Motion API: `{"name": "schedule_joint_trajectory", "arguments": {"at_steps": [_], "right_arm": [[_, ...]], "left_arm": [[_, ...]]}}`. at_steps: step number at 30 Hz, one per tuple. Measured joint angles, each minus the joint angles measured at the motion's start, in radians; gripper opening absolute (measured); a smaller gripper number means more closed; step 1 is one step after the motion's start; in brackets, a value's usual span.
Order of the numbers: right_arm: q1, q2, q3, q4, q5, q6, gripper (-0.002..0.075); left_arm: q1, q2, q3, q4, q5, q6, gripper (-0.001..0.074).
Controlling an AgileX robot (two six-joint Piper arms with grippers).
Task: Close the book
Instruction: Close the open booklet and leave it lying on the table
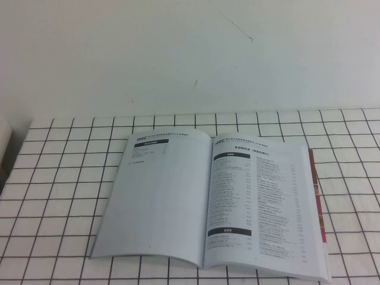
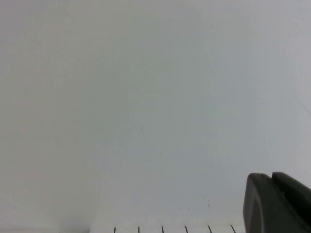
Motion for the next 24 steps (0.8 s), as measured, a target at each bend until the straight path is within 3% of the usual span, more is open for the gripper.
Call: {"name": "schedule_joint_trajectory", "arguments": {"at_steps": [5,12,24], "right_arm": [[0.0,0.092,-0.206,0.021,0.33,0.0,-0.0003],[0.0,0.415,-0.474,0.112,0.651,-0.046,-0.0003],[0.011,1.096,-0.76,0.573,1.003,-0.762,-0.0003]], "left_arm": [[0.001,0.04,-0.17,-0.003,0.211,0.084,-0.0004],[0.002,0.322,-0.409,0.004,0.543,0.109,-0.0004],[0.002,0.738,-0.504,-0.303,0.496,0.246,-0.0004]]}}
